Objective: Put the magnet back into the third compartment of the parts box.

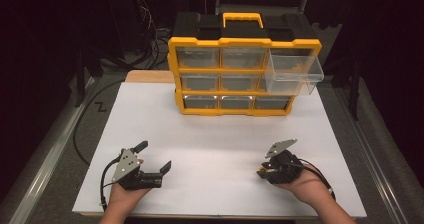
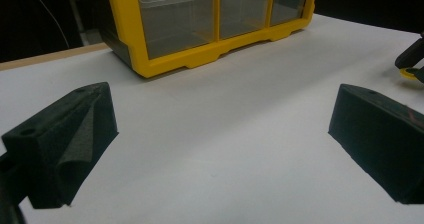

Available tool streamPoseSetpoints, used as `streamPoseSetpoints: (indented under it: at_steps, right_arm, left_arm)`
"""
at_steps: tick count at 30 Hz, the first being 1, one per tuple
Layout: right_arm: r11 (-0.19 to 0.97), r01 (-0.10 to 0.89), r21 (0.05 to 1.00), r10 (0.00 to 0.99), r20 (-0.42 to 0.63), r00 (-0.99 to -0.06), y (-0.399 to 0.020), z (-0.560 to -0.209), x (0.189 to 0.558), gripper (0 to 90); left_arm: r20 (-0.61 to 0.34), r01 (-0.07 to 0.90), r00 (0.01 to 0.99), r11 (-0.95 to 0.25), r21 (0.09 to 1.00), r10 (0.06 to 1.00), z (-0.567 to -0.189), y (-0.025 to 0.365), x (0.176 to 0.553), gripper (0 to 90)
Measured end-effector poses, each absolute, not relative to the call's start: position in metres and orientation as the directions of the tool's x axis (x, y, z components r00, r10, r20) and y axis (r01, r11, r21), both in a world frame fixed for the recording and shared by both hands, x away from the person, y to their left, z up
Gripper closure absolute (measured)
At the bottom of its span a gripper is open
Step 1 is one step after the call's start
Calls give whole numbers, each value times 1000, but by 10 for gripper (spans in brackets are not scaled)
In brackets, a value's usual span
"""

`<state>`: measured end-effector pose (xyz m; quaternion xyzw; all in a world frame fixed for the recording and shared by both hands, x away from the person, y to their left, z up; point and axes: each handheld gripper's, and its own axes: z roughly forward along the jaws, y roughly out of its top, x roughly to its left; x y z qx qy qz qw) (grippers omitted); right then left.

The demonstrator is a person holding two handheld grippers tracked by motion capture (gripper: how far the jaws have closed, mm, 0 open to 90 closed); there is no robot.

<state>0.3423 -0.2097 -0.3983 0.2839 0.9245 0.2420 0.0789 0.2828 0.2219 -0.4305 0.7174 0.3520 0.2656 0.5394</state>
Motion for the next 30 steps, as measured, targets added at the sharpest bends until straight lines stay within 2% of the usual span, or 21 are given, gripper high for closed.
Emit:
streamPoseSetpoints:
  at_steps: [30]
  right_arm:
    - [798, 483, 361, 508, 29, -861, -215, -376, 357, 650]
  left_arm:
    - [1, 219, 613, -171, 961, 790, -430, 222, 282, 2]
